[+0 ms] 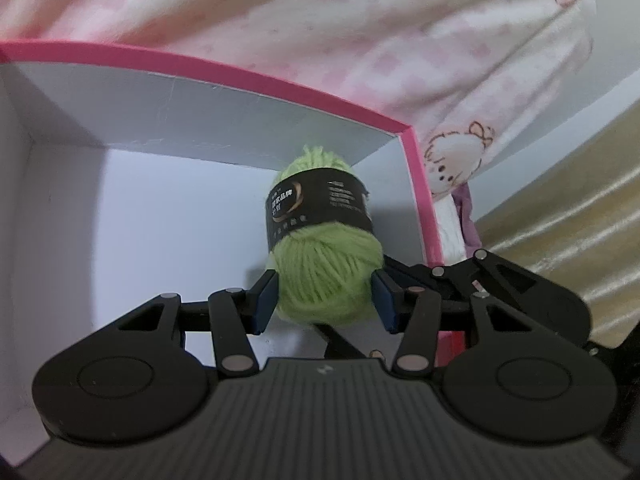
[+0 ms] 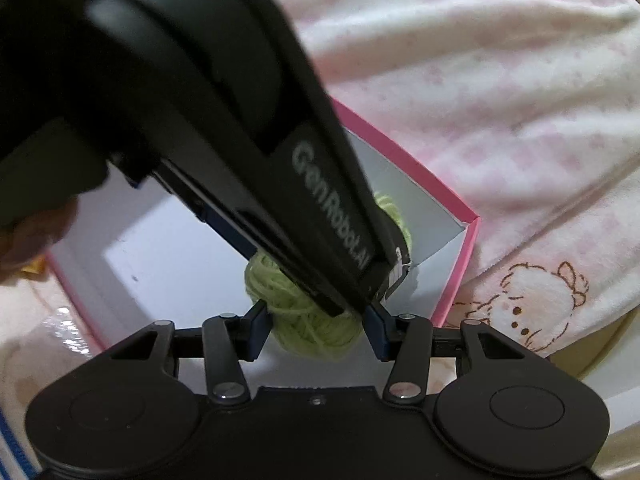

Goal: Organize objects
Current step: 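Carry the green yarn ball with the left tool into the pink box, then open the left tool to release the yarn and withdraw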

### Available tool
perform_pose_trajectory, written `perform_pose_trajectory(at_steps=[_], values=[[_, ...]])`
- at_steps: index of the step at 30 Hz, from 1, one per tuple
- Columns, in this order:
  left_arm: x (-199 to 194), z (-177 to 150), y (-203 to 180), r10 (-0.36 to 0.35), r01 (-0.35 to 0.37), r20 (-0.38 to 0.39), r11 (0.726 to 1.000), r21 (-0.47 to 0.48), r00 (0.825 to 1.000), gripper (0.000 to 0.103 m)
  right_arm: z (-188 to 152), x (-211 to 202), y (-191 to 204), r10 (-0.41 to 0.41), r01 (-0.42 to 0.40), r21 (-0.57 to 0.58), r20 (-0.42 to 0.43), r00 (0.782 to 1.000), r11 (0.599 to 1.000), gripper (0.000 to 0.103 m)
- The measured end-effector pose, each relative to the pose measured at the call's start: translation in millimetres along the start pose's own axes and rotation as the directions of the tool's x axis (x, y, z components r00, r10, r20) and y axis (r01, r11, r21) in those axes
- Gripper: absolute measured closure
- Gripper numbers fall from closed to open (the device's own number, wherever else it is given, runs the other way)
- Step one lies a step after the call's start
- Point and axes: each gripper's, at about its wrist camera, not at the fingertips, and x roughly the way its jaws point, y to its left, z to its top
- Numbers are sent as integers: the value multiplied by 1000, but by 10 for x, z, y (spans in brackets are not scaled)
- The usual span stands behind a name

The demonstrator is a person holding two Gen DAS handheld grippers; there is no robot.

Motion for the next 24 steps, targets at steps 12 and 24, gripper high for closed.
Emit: perform_pose_trajectory(at_steps=[12, 24], values=[[249, 34, 58, 5, -7, -25, 998, -59, 1000, 79, -154, -128, -74, 37, -44, 140, 56, 998, 989, 56], [-4, -65, -122, 138, -138, -23, 990, 14, 990, 48, -405, -358, -166, 127, -167, 348, 135, 983, 923, 54]])
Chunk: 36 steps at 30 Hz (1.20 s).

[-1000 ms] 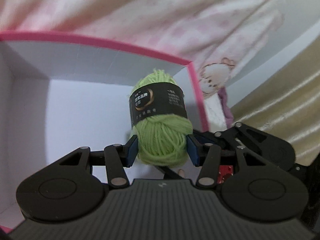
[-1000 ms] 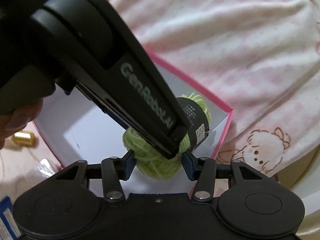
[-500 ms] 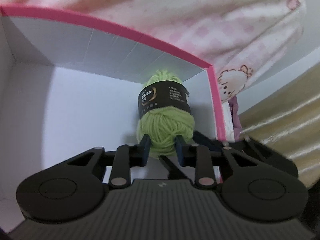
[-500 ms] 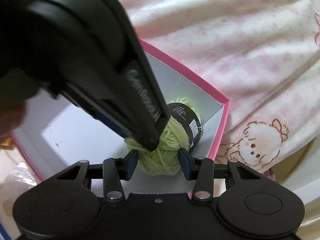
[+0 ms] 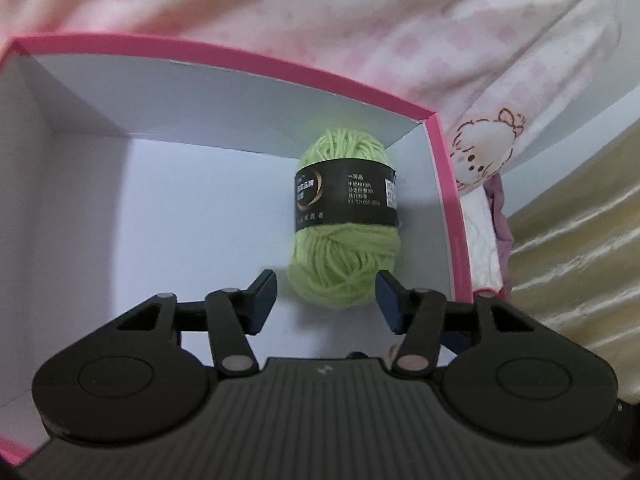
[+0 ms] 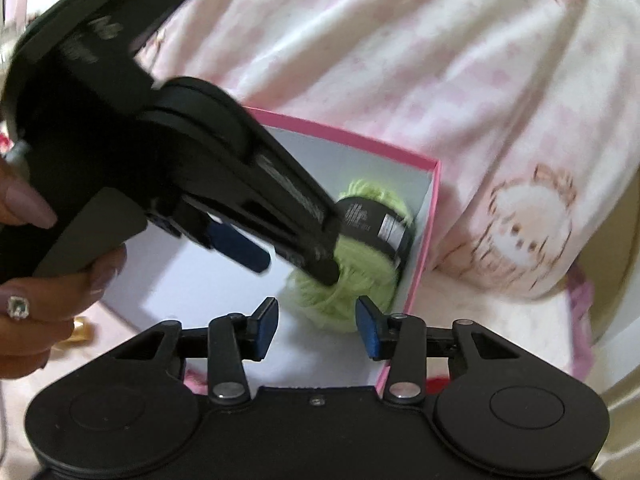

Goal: Organize objects
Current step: 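Open the left tool to release the yarn and withdraw, then lower the left tool onto the blue wipe pack and close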

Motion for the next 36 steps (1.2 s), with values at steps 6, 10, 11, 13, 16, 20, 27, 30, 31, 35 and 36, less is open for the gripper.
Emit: perform_pose_trajectory(at_steps=[6, 10, 11, 13, 16, 20, 27, 30, 31, 35, 36], values=[[-440, -150, -148, 133, -137, 43, 985, 102, 990, 39, -23, -355, -63, 54, -54, 63, -5, 999, 997, 51], [-752, -241, -268, 183, -191, 64, 966, 173, 981, 31, 39, -713, -139, 89, -91, 92, 20, 996, 992, 45], [-858, -275, -280, 187, -195, 58, 963, 189, 981, 30, 55, -832, -140, 97, -99, 94, 26, 995, 991, 45], [-1035, -342, -291, 207, -212, 45, 954, 214, 977, 28, 82, -996, -106, 104, -107, 95, 33, 994, 990, 42], [-1256, -439, -294, 252, -249, 20, 935, 250, 967, 28, 92, -1202, -55, 120, -122, 104, 27, 992, 987, 39], [-1558, -579, -203, 284, -274, 3, 922, 273, 959, 27, 59, -1483, 54, 160, -159, 135, 8, 987, 978, 37], [-2023, -837, -87, 295, -283, 10, 906, 316, 956, 26, -81, -1813, 233, 199, -191, 161, -30, 980, 968, 32], [-2144, -963, -77, 288, -280, 24, 901, 332, 957, 23, -201, -1857, 304, 226, -214, 180, -48, 973, 960, 27], [-2165, -1005, -77, 288, -280, 28, 900, 333, 957, 21, -250, -1858, 338, 232, -219, 182, -52, 971, 958, 26], [-2175, -1206, 9, 265, -257, 19, 914, 313, 964, 19, -511, -1787, 475, 254, -236, 208, -62, 965, 949, 23], [-2150, -1263, 35, 257, -249, 16, 918, 308, 966, 19, -580, -1759, 509, 261, -241, 213, -70, 963, 947, 23]])
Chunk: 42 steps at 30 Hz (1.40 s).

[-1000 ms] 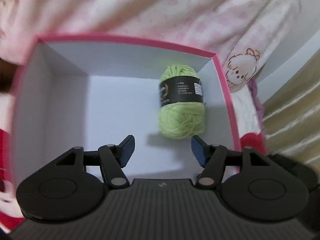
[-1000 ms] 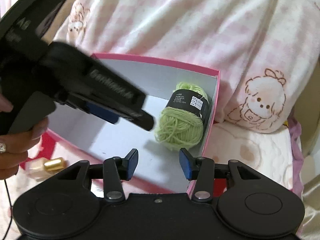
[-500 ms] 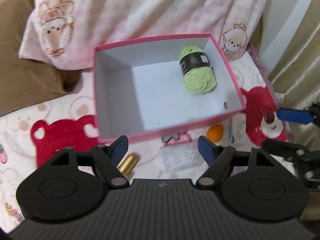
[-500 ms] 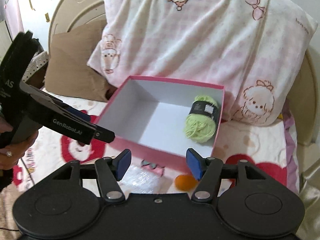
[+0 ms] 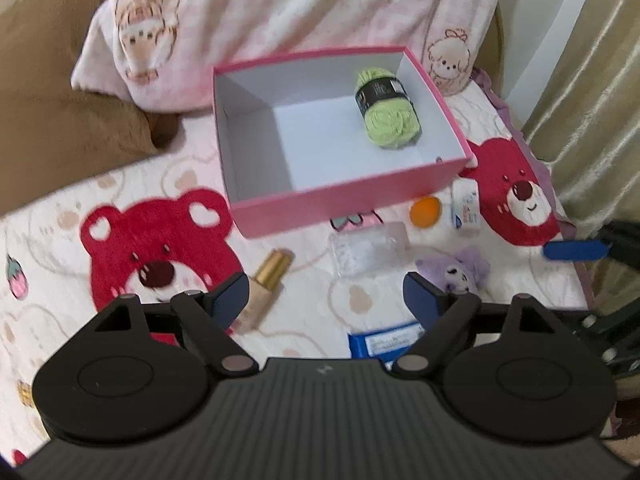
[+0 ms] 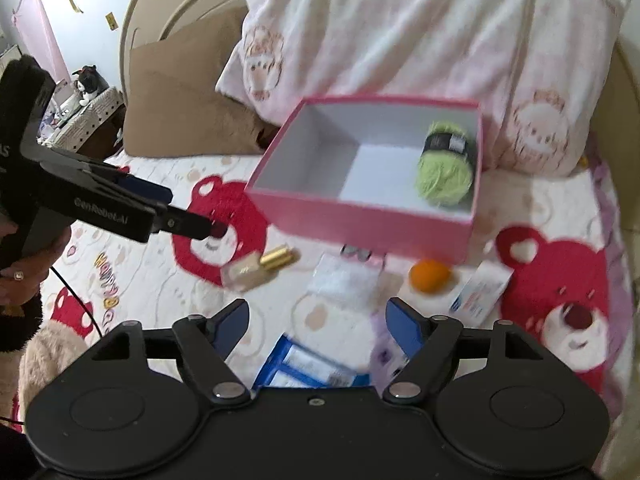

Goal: Organize objects
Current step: 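Lower the left tool onto the blue wipe pack and close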

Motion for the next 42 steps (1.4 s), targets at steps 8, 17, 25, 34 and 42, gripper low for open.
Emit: perform_pose_trajectory(at_steps=[8, 17, 25, 34, 42], values=[[443, -452, -21, -38, 37, -33, 999, -32, 999, 19, -505, 420, 26, -6, 8, 30, -58, 998, 1000, 23], [918, -871, -85, -74, 73, -37, 997, -38, 997, 19, -831, 872, -138, -32, 44, 110, -106, 994, 993, 23], [1269, -1147, -128, -141, 137, -39, 986, -95, 989, 19, -1069, 1176, -179, -55, 76, 130, -158, 986, 989, 23], [1575, -1338, -120, -201, 188, -66, 967, -170, 977, 50, -1190, 1268, -49, -87, 99, 66, -164, 983, 993, 51], [1609, -1402, -168, -235, 224, -35, 956, -191, 971, 54, -1222, 1344, -110, -99, 115, 103, -149, 984, 988, 59]])
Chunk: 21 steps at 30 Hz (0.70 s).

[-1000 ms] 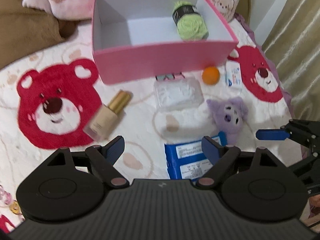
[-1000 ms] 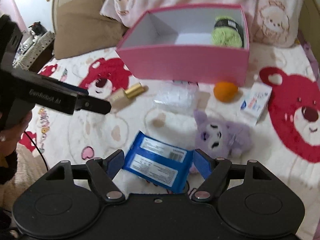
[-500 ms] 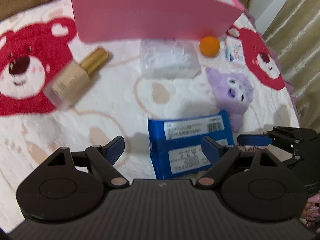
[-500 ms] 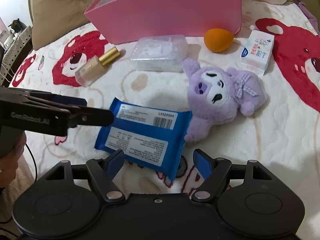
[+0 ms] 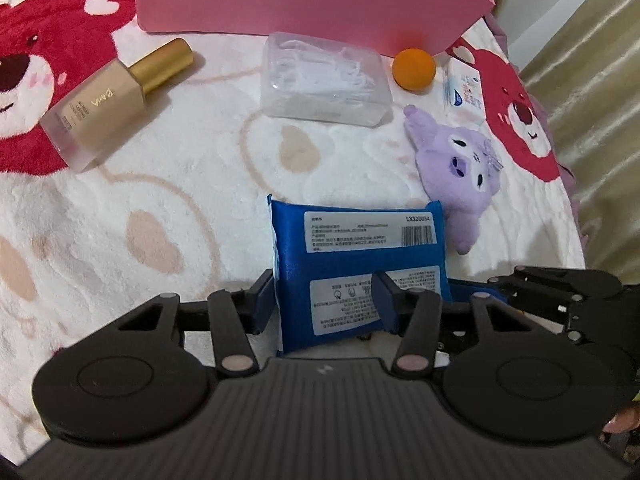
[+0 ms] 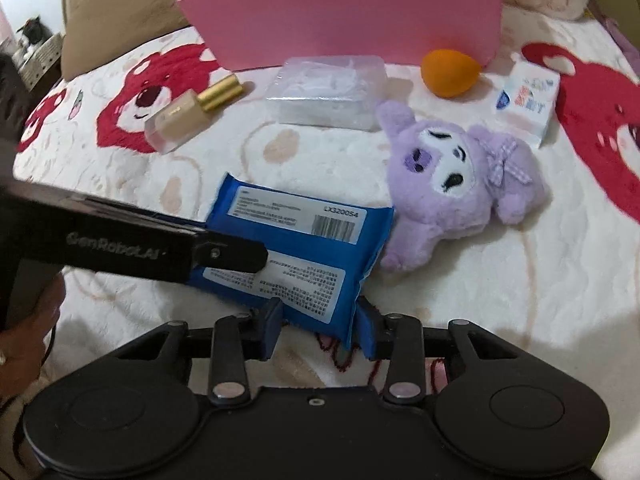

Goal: Organize objects
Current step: 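Lower the left tool onto the blue wipe pack and close, then carry the blue wipe pack with the left tool into the pink box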

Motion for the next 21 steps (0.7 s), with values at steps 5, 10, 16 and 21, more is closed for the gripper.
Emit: perform_pose_trajectory(at_steps=[5, 10, 16, 21], values=[[-44, -38, -59, -9, 8, 23, 1000, 29, 1000, 55, -21, -46, 29, -2, 1, 13, 19, 1000, 1000, 56], [-186, -18, -72, -58, 58, 32, 998, 13, 998, 55, 5, -229, 155, -39, 45, -85, 64, 997, 995, 56], [-568, 36, -208, -70, 61, 129, 996, 71, 989, 55, 120, -544, 237, -27, 48, -142, 146, 989, 989, 53], [-920, 200, -319, -92, 72, 203, 992, 103, 975, 55, 314, -825, 316, -24, 67, -185, 228, 973, 980, 51]])
